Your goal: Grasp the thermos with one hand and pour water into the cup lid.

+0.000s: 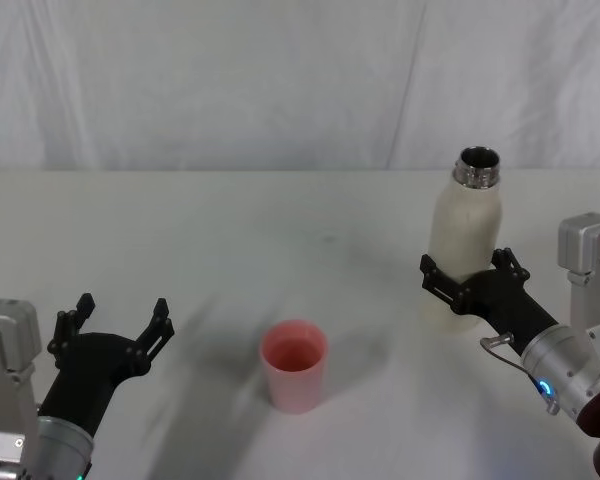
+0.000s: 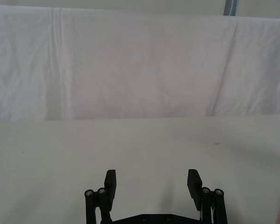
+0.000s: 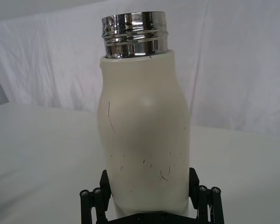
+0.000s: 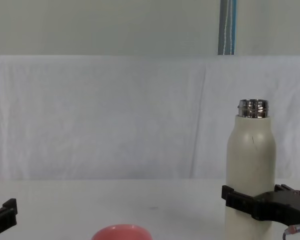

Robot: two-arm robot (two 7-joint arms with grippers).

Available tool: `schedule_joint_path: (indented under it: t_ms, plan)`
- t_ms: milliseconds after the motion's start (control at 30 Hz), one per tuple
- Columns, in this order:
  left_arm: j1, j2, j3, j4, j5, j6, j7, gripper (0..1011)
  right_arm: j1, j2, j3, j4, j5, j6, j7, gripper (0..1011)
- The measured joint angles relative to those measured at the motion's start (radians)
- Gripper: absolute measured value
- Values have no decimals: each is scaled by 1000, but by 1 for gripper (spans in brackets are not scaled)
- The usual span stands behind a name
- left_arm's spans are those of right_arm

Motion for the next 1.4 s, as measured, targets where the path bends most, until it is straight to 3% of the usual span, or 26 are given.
schedule_joint_path:
  t_ms: [1400]
  plan:
    - [0, 0, 0, 0, 0, 0, 0, 1001, -107, 51, 25, -152, -1, 22, -17, 1001]
